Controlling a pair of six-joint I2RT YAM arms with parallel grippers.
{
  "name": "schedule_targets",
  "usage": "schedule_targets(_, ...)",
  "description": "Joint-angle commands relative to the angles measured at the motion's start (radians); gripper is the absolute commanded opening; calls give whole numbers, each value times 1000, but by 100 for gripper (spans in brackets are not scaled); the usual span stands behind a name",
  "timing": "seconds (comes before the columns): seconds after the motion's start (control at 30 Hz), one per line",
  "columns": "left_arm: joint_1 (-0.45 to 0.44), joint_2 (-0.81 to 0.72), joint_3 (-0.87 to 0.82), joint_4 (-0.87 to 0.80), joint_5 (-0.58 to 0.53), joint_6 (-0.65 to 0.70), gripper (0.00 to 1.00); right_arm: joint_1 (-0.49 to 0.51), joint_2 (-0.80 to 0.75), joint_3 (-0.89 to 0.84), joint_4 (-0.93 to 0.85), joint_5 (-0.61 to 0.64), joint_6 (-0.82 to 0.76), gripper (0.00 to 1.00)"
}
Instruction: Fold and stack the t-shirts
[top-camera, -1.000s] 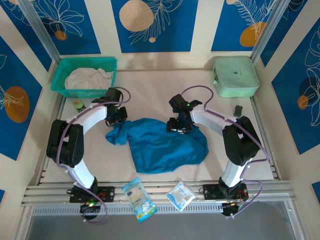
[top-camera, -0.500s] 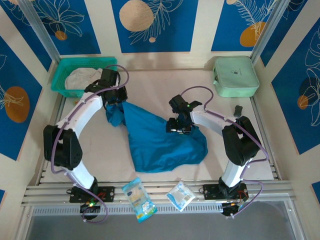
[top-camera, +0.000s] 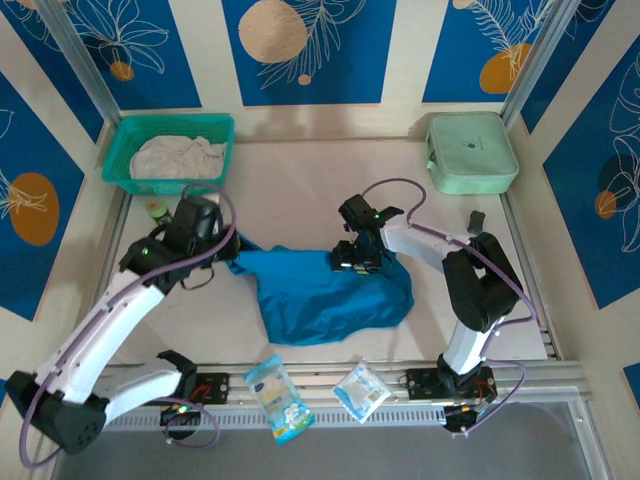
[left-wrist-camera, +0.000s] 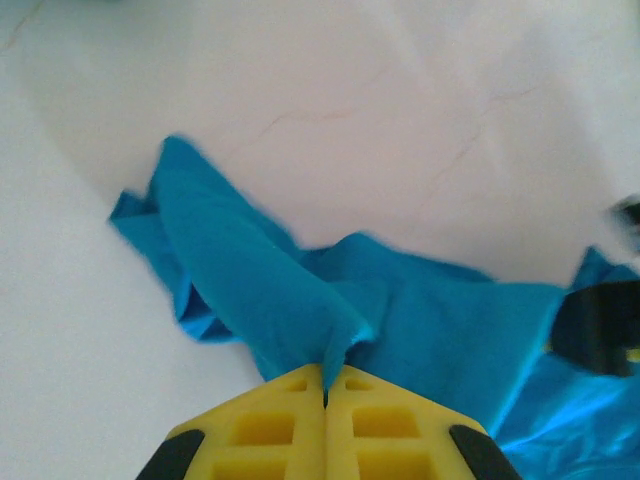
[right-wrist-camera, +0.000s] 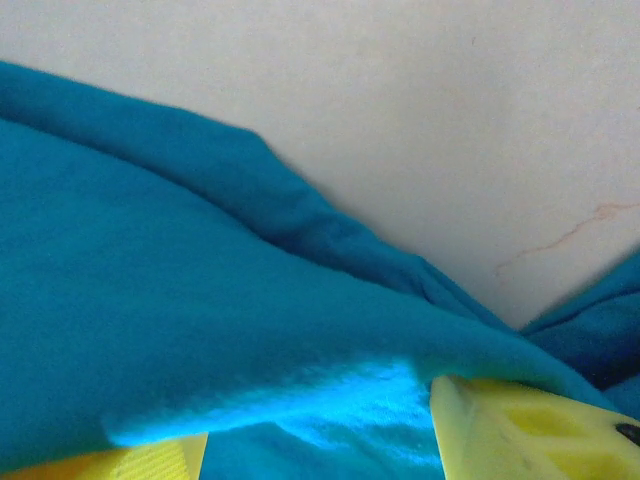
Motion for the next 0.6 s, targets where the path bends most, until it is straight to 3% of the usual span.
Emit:
schedule_targets(0.0, -6, -48, -126, -79, -65, -83, 0, 22, -59, -6, -42, -39, -13, 61)
schedule_targets(0.17, -10, -74, -174, -62, -77, -101, 0, 58, -122, 45, -102, -78, -78, 66)
schedule_targets(0.3, -19, -104, -192, -113, -109, -130, 0, 65, -84, 113, -76, -107, -108, 68)
schedule_targets(0.57, -43, -189, -389, -138, -32, -305, 0, 130, 252, 419, -103, -98, -165, 68)
